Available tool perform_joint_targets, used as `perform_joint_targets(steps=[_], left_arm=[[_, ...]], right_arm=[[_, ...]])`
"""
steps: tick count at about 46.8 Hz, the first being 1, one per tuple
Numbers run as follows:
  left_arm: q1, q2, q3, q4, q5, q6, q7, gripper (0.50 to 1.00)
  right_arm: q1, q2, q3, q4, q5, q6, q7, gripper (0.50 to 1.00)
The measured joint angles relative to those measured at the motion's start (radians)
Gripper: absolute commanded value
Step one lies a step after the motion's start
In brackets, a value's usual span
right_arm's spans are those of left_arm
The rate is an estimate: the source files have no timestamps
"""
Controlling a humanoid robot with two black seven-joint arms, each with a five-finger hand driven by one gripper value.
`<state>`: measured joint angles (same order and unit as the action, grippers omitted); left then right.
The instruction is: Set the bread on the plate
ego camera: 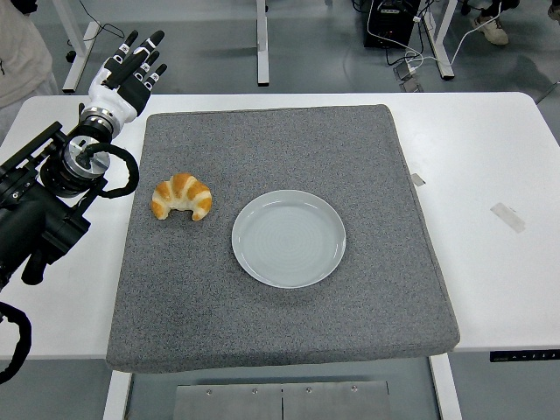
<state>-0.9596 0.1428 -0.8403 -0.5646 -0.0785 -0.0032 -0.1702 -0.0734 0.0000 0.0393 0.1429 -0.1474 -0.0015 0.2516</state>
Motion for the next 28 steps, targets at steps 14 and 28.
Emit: perform_joint_targets(steps=[14, 28], left_arm=[[-0.002, 0.000, 0.001, 0.000, 0.011, 0.000, 0.000, 0.975], [-0.026, 0.068, 0.175, 0.000, 0.139, -0.035, 0.005, 0.975]], right_arm=[[0.001, 0.000, 0.000, 0.000, 0.000, 0.000, 0.000, 1.000], [0.001, 0.000, 0.000, 0.000, 0.000, 0.000, 0.000, 1.000]])
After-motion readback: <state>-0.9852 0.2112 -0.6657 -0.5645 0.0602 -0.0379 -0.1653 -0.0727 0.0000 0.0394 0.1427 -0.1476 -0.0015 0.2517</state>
